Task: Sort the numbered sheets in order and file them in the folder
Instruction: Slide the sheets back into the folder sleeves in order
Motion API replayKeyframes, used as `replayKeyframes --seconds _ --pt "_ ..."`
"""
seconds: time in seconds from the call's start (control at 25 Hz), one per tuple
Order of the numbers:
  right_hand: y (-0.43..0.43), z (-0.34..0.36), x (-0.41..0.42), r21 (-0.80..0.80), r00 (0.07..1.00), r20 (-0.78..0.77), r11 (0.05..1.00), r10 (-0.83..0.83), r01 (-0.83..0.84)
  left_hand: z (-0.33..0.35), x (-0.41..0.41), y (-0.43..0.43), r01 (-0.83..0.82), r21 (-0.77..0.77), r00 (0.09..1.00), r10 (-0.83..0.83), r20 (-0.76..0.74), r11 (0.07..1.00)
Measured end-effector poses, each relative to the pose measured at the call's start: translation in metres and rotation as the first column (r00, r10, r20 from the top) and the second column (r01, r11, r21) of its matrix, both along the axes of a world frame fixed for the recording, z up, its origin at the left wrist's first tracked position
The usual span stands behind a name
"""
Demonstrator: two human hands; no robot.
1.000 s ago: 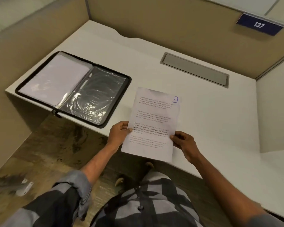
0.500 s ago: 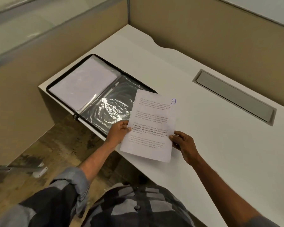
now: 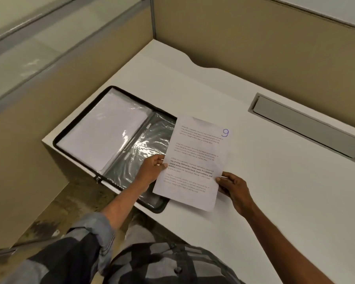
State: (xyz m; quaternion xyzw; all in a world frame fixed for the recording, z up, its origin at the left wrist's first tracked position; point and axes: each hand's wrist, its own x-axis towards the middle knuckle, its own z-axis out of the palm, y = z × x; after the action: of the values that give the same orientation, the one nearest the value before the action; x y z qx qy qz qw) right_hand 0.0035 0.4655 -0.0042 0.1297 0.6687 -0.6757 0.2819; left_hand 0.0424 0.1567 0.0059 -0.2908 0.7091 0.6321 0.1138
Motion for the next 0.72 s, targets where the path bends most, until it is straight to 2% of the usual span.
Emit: replayKeyframes --seconds 0.2,0.48,0.72 --pt "-0.054 -0.002 -0.016 0.033 0.988 0.001 0.987 -0.155 0.155 -0.012 -0.059 -0.059 0.189 0.028 0.982 -0.189 0.003 0.982" --pt "-0.134 0.008 -0.040 0.049 0.957 0.007 0.956 -0.291 0.290 -0.017 -0.126 -0.130 0.400 0.040 0.917 -0.400 -0.004 0.916" --pt "-0.154 0.012 -0.061 0.107 0.929 0.012 0.924 -0.369 0.366 -0.023 -0.165 -0.146 0.476 0.059 0.880 -0.475 -0.018 0.878"
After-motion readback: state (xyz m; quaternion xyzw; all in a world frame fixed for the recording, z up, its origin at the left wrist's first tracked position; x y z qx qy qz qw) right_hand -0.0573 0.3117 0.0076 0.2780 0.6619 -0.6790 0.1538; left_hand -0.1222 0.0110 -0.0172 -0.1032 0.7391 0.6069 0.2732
